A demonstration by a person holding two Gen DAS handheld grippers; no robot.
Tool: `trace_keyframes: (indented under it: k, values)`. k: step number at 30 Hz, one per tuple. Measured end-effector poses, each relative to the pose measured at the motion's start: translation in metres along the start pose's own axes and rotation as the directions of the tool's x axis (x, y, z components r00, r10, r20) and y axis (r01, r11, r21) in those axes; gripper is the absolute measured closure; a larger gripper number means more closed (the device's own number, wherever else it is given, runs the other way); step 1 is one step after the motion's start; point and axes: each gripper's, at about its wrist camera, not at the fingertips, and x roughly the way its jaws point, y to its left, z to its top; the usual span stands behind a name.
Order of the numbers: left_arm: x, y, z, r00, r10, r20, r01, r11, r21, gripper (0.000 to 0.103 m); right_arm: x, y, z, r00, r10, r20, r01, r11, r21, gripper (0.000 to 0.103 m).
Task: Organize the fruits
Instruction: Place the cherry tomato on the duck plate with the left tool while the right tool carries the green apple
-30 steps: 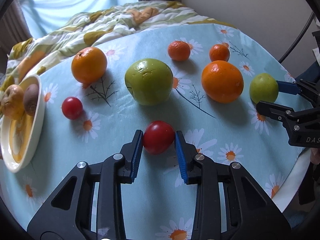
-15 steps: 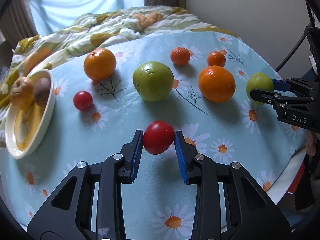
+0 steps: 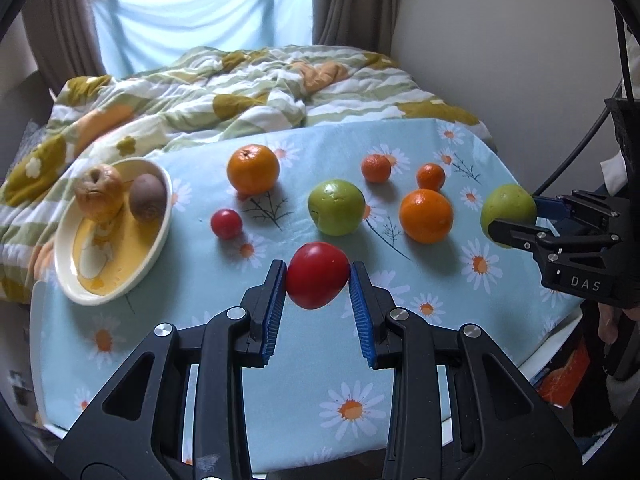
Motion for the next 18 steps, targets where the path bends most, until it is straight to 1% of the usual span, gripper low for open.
trace_keyframes:
  k: [7,13,18]
  values:
    - [-0.027,0.042,0.009,0.999,0.002,0.036,-0.001,1.000,-0.017,0.065,-0.010,0.048,0.019,0.999,0.030,0.022,-0.030,0.999,-0.022,0.055]
    - [-0.036,0.089,0.012,0.999,0.006,0.044,-0.005,1.000,-0.029,0.065,-0.009,0.098,0.040,0.998,0.050,0.038,-0.049,0.999,-0.021,0.055]
    - [-0.037,0.132,0.015,0.999,0.015,0.044,-0.014,1.000,-0.027,0.065,-0.001,0.139,0.055,0.997,0.059,0.045,-0.058,0.998,-0.022,0.055]
